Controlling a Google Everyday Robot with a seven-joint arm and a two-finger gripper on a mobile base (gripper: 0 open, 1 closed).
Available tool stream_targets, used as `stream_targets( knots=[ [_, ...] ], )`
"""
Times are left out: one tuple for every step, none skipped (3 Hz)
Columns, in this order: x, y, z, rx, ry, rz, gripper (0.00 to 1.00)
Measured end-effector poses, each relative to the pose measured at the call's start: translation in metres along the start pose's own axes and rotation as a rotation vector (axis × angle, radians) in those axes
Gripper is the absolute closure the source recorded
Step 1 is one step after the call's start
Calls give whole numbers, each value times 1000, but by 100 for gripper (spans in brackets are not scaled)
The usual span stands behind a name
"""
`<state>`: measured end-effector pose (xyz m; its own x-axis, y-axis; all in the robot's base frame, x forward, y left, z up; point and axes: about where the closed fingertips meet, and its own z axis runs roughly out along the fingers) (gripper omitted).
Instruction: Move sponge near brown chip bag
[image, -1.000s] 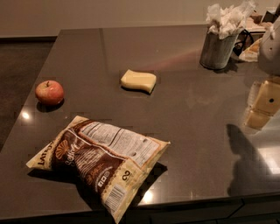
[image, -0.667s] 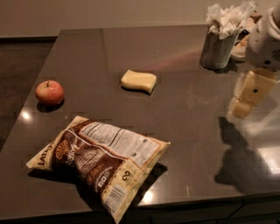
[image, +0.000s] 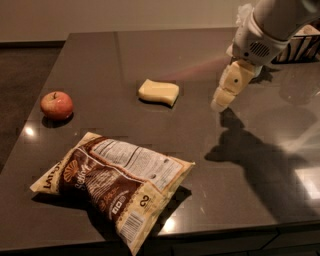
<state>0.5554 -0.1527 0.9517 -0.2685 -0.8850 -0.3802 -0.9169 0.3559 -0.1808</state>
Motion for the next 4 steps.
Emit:
stream_targets(
  knots=[
    [-46,-30,56,26,-56,21,0],
    [-74,-45,95,5,-81,27,0],
    [-90,-53,123,-34,-106,37,0],
    [-99,-48,146,-99,-122,45,2]
  ],
)
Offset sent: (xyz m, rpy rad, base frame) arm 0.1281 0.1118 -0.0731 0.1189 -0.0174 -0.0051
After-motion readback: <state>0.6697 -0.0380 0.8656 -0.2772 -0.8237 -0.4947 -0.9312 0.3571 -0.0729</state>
